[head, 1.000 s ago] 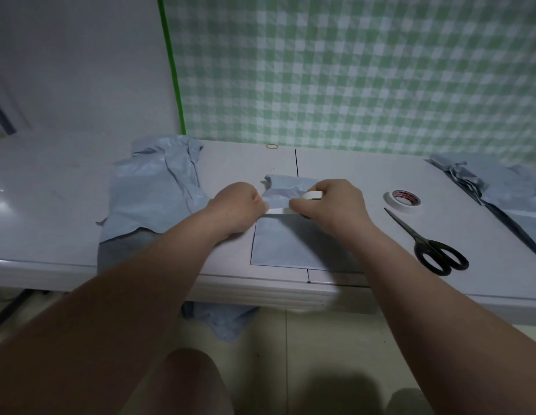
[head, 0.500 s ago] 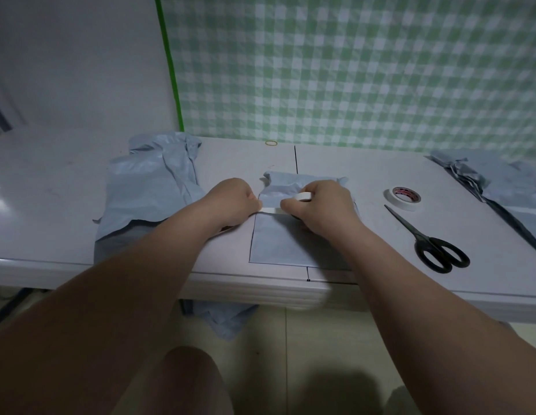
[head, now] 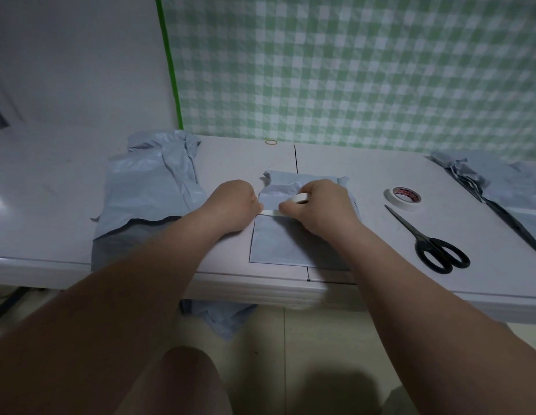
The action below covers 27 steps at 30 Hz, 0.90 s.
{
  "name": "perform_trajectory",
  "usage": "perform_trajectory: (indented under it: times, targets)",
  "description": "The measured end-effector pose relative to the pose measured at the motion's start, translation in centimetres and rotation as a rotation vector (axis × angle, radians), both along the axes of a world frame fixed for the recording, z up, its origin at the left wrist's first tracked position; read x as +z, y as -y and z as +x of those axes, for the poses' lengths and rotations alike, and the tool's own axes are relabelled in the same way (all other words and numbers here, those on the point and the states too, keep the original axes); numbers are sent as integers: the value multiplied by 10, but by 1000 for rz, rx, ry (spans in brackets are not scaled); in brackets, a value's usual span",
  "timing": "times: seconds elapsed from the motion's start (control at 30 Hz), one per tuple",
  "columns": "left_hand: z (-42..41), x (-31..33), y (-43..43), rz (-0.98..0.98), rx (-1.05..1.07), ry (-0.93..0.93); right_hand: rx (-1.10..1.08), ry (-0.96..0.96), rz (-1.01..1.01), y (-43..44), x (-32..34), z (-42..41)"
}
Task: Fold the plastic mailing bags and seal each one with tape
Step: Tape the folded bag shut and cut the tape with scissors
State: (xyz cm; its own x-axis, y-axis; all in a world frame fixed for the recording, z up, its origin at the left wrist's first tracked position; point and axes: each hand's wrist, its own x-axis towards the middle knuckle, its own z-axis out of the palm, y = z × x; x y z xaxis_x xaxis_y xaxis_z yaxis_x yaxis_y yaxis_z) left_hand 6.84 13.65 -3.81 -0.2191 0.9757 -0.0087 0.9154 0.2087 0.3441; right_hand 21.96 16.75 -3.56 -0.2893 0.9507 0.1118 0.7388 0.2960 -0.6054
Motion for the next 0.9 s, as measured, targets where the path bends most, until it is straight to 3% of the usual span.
perform_trajectory:
  times: [0.5,0.9]
  targets:
    - [9,-8,7,44,-14,-144,-57,117,202,1,-16,-12]
    - [12,-8,8,5,29,-211,-55,126,150,-3,-17,-10]
